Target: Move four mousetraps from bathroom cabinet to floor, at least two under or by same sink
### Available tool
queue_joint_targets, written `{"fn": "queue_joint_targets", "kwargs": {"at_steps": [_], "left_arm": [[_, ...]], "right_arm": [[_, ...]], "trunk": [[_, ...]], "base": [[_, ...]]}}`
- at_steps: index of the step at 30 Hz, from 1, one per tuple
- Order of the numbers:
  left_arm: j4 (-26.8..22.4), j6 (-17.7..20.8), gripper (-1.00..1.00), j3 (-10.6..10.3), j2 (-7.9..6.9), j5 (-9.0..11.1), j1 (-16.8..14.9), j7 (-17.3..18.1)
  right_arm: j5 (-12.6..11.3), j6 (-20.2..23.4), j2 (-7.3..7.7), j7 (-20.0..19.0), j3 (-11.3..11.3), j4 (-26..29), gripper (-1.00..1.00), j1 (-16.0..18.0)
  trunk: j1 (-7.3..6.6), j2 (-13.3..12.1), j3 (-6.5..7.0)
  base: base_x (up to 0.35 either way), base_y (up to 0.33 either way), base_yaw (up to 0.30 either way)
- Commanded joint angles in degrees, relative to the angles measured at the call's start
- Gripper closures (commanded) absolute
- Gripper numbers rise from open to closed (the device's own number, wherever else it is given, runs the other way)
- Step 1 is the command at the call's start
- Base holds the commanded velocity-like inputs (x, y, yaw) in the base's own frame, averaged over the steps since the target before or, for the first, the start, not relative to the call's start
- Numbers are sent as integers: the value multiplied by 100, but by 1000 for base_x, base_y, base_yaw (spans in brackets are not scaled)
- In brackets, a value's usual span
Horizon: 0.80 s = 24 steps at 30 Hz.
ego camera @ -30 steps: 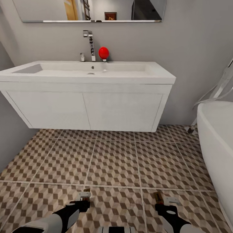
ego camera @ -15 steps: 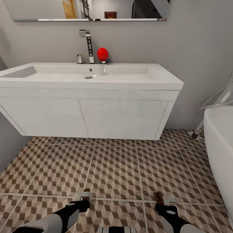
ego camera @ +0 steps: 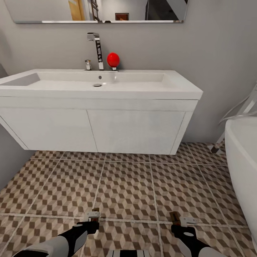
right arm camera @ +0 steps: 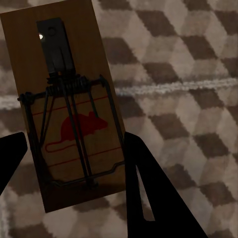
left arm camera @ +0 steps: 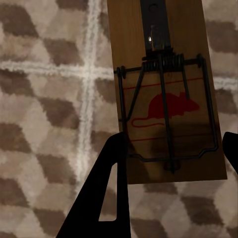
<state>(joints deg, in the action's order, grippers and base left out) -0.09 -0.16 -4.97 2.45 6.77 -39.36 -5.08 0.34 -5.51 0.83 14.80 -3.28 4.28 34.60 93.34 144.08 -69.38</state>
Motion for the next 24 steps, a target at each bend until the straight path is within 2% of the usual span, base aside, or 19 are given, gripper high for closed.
{"fn": "queue_joint_targets", "kwargs": {"at_steps": [1,9,24], "left_arm": [[0,-2,100,-49,2,68,-2,-19],[-3,-2,100,-56,2,177,-2,-13],[-8,-2,100,-56,2,184,-2,-19]], "right_arm": [[1,-29,0,-3,-33,-6,100,3],[1,-29,4,-3,-38,-6,100,3],[1,-73,5,9,-40,-3,100,3]], "trunk": [[-1,2,-4],[-1,2,-4],[-1,2,-4]], "base": [[0,0,0],[0,0,0],[0,0,0]]}}
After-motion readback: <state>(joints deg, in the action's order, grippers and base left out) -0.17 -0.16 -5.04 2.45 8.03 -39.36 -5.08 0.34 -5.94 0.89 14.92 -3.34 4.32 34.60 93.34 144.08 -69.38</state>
